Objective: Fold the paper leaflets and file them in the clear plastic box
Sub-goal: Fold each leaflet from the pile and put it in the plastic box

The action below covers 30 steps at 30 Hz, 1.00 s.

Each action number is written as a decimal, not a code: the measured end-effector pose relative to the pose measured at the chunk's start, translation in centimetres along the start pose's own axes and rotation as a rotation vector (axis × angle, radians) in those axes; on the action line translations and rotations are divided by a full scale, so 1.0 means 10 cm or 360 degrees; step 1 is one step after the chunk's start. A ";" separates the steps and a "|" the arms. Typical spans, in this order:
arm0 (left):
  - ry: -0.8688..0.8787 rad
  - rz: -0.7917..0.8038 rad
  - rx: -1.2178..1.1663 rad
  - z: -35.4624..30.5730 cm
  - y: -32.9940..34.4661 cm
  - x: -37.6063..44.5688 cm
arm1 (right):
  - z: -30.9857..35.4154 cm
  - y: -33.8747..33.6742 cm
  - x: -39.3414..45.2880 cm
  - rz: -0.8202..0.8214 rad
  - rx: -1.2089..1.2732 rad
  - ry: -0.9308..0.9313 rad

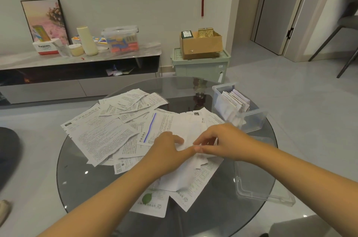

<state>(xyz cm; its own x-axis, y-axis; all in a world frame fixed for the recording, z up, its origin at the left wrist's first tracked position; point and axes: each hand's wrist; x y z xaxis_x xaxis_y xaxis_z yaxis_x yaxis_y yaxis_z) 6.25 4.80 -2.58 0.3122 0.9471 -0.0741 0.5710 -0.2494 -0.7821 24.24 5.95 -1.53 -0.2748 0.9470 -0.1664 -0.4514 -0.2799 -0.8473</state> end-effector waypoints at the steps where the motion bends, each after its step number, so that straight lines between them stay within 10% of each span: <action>1: 0.0011 -0.0004 -0.0011 0.00 -0.01 0.00 | 0.00 0.02 0.01 0.0016 0.0040 0.0030; 20: -0.0310 -0.0335 -0.1707 0.17 -0.24 -0.05 | 0.10 0.07 0.00 0.0107 0.1099 0.0392; 30: 0.0235 -0.0707 -0.0462 0.12 -0.22 -0.10 | 0.13 -0.01 -0.02 -0.0428 0.0809 0.0103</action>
<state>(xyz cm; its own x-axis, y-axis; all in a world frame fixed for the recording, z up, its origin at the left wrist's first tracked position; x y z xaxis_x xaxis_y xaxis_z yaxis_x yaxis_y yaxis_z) 3.80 4.68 -1.50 0.0848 0.9407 0.3283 0.8517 0.1026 -0.5138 23.26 5.61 -0.75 -0.0486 0.9986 -0.0228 -0.8538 -0.0533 -0.5179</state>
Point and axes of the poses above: each hand's wrist, its own x-axis towards the middle knuckle, its own y-axis out of the palm, z = x × y, and after that the axes turned 11 degrees about y, right-handed
